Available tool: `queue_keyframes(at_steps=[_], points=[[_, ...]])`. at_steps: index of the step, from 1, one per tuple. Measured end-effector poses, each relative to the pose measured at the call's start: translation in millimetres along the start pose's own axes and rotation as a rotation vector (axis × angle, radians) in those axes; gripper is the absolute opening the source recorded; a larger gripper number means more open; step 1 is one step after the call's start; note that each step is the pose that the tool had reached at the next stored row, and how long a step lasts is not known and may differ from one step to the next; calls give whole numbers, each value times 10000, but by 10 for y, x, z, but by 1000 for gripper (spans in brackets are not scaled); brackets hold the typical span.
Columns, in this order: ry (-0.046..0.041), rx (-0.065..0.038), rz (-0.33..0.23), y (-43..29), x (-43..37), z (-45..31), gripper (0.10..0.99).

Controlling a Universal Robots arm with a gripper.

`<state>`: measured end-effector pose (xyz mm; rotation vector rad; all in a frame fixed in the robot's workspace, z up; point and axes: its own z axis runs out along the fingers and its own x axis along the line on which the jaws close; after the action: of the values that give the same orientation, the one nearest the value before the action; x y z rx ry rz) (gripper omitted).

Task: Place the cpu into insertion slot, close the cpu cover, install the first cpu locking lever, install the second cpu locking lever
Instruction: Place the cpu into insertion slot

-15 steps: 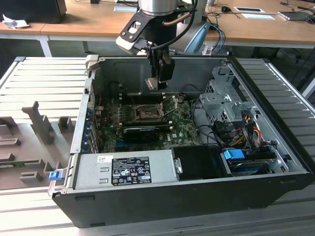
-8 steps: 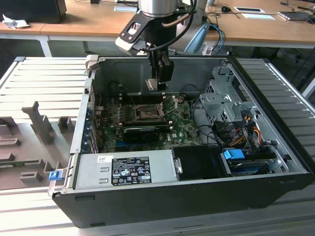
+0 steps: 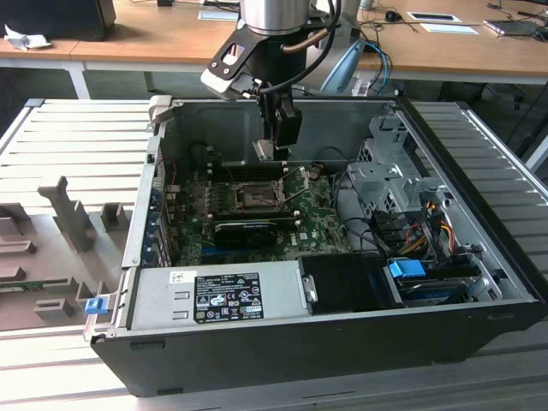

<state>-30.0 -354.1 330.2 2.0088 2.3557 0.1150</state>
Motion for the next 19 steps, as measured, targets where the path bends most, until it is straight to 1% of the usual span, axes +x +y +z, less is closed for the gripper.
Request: queue_keyframes(at_steps=[3,10,12,13,15,19], points=[[-28,11,-3,-3,0,37,529],[-36,10,34,-5,0,55,529],[-54,8,243,-6,-1,64,529],[-74,5,479,-7,-1,75,529],[-87,3,644,-10,0,104,529],[-99,5,786,-18,9,228,529]])
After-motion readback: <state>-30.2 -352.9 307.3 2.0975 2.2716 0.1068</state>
